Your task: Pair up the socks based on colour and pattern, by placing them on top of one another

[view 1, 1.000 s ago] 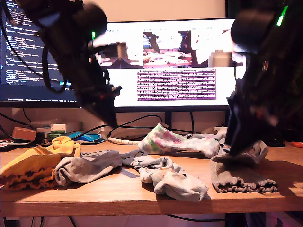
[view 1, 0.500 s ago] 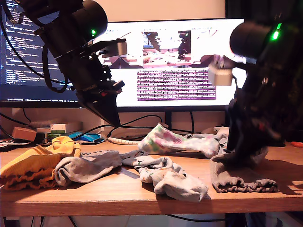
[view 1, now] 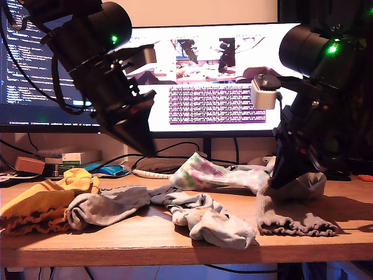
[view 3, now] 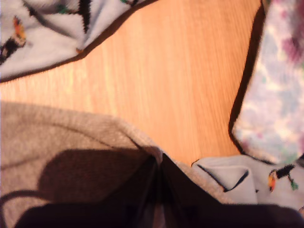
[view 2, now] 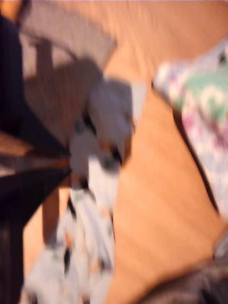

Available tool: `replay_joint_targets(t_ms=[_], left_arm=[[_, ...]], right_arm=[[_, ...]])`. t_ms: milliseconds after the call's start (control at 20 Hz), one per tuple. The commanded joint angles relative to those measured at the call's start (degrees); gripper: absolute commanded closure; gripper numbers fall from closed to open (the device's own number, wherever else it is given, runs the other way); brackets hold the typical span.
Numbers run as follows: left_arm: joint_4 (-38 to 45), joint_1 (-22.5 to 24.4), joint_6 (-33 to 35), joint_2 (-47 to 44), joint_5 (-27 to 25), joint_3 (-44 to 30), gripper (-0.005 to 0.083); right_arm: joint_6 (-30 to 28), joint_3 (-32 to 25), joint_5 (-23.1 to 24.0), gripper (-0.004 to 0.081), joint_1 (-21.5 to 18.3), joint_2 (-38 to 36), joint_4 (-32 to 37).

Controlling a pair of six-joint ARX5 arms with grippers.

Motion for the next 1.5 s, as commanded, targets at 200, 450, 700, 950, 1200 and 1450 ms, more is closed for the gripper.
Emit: replay_joint_targets(t_ms=[200, 450, 700, 950, 1200, 1450], left_arm=[[0.6, -0.2, -3.1, 0.3, 9.1, -0.6, 0.0493], [4.9, -1.1, -7.8, 0.3, 10.0, -0.6, 0.0340], [7.3, -2.3, -9.2, 0.3, 15.8, 0.3, 0.0265], [7.8, -2.7, -10.8, 0.3, 20.1, 2.2, 0.0265], [9.4, -5.8, -11.8, 0.3, 19.5, 2.3, 0.0265], [9.7, -9.7, -12.4, 0.4, 3.8, 2.3, 0.0274]], right_arm=[[4.2, 6.4, -0.1, 0.0783, 1.9, -5.0, -1.2], [6.6, 9.5, -0.5, 0.0783, 2.7, -8.0, -1.6], [6.6, 9.7, -0.2, 0.0783, 4.9, -8.3, -1.6], [6.5, 9.7, -0.2, 0.0783, 5.1, -8.3, -1.3], [6.6, 9.7, -0.2, 0.0783, 5.1, -8.3, -0.4], [8.7, 10.1, -0.2, 0.0783, 5.1, -8.3, 0.5]])
